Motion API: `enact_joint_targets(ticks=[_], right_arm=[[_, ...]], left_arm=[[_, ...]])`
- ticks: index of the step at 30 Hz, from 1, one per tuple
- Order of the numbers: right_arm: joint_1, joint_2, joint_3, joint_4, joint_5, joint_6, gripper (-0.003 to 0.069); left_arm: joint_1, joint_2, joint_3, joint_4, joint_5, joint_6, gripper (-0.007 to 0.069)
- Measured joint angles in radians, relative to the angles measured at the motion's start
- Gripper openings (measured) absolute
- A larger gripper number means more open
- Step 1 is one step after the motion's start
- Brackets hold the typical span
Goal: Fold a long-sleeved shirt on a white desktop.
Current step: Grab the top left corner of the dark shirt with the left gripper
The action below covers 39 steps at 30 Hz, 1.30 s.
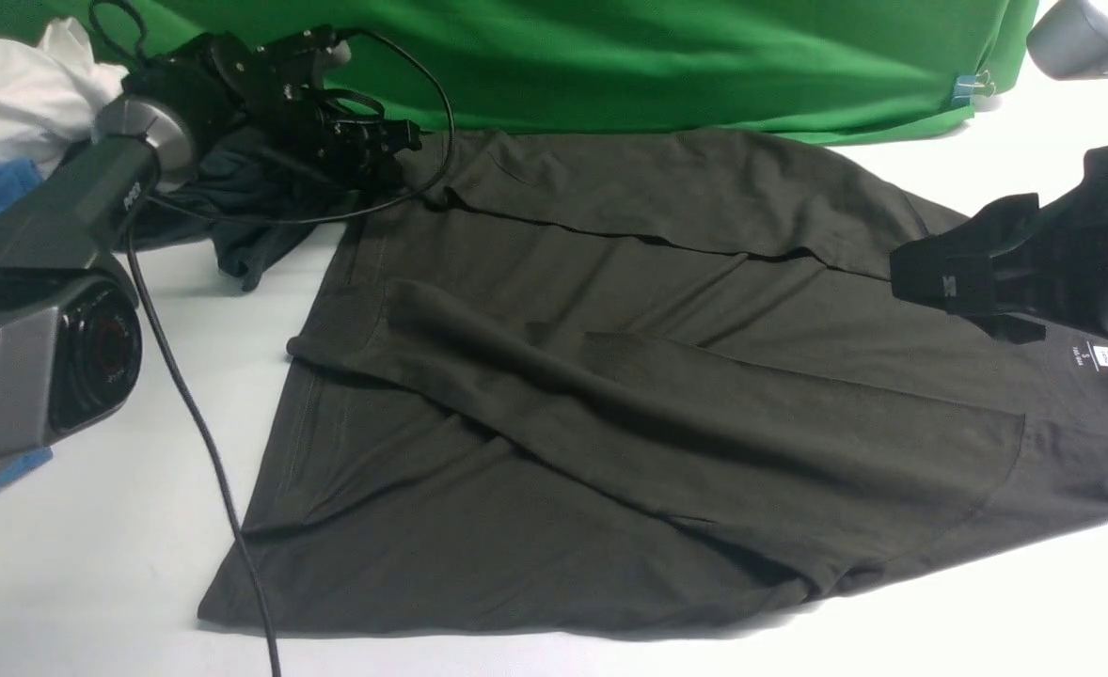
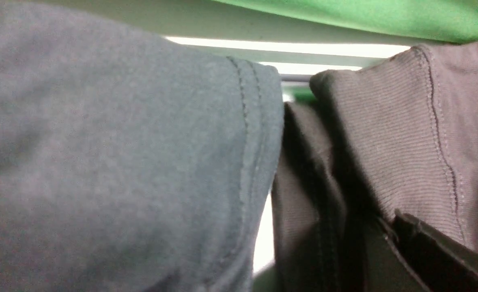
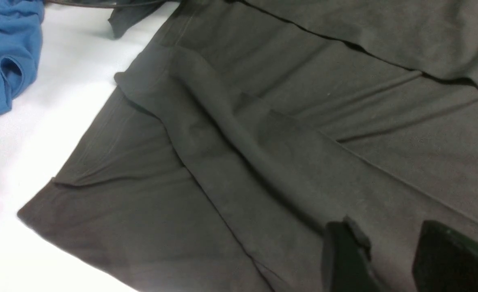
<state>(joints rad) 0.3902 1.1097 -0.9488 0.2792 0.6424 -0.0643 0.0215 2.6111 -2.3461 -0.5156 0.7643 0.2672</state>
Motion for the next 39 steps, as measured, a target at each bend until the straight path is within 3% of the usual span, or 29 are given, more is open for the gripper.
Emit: enact_joint_targets(ticks=[14, 28, 39], right_arm=[[0.000, 0.000, 0.000, 0.001, 0.000, 0.001, 0.0240], [0.000, 0.000, 0.000, 0.001, 0.000, 0.001, 0.0240], [0.000, 0.000, 0.000, 0.001, 0.002, 0.001, 0.0241]], left_arm=[[0.015, -0.103, -0.004, -0.026, 0.083, 0.081, 0.0039], [0.015, -0.131, -0.010, 0.081, 0.091, 0.092, 0.0039], [0.015, -0.065, -0.010, 0.014, 0.077, 0.084, 0.0169]])
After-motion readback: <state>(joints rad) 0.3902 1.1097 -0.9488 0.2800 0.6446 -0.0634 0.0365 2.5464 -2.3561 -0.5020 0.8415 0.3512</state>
